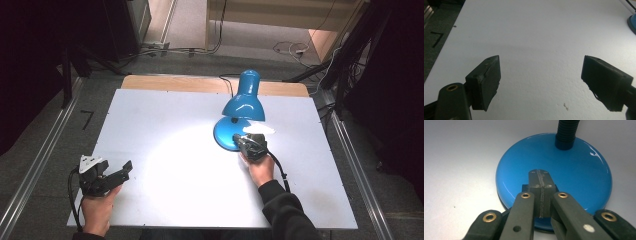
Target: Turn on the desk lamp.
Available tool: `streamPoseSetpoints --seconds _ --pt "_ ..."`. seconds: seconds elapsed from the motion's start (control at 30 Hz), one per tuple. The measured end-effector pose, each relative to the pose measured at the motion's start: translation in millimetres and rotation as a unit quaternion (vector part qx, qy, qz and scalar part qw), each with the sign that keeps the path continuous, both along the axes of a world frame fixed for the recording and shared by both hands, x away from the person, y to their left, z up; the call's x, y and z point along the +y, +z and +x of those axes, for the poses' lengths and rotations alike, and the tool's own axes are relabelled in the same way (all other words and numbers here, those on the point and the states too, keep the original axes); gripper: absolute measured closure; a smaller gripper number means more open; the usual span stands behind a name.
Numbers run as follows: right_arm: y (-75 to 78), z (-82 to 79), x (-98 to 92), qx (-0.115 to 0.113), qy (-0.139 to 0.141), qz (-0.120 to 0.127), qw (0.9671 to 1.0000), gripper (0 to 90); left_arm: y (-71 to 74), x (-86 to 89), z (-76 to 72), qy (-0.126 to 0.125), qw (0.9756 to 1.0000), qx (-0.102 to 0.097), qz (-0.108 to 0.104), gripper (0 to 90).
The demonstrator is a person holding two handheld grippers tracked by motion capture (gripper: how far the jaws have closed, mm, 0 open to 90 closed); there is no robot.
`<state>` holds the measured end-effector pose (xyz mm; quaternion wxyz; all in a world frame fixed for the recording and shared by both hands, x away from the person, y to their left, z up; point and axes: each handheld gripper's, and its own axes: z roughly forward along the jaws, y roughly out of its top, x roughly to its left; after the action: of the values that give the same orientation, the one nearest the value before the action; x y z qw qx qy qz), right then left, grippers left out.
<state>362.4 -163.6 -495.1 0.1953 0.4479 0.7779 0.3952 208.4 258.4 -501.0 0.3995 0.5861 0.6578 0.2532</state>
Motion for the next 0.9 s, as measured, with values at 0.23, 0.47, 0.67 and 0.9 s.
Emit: streamPoseSetpoints --seconds 0.23,0.47,0.67,0.9 --pt "9.7 -2.9 -6.5 -0.002 0.008 0.013 0.9999 81.3 0.4 0.3 -0.2 0.0 1.0 -0.001 -0.001 16.6" --pt "20.8 -9.3 -14.8 -0.005 0.023 0.019 0.9995 64.2 0.8 0.3 -0.8 -0.001 1.0 -0.001 0.0 16.6" --pt "24.9 -14.3 -20.9 -0.001 0.043 0.016 0.999 44.6 1.1 -0.4 -0.8 -0.001 1.0 -0.001 0.001 16.6" --pt "24.6 -21.6 -31.2 0.006 0.047 0.012 0.9988 34.0 1.0 -0.3 -1.1 -0.001 1.0 -0.001 0.001 16.6"
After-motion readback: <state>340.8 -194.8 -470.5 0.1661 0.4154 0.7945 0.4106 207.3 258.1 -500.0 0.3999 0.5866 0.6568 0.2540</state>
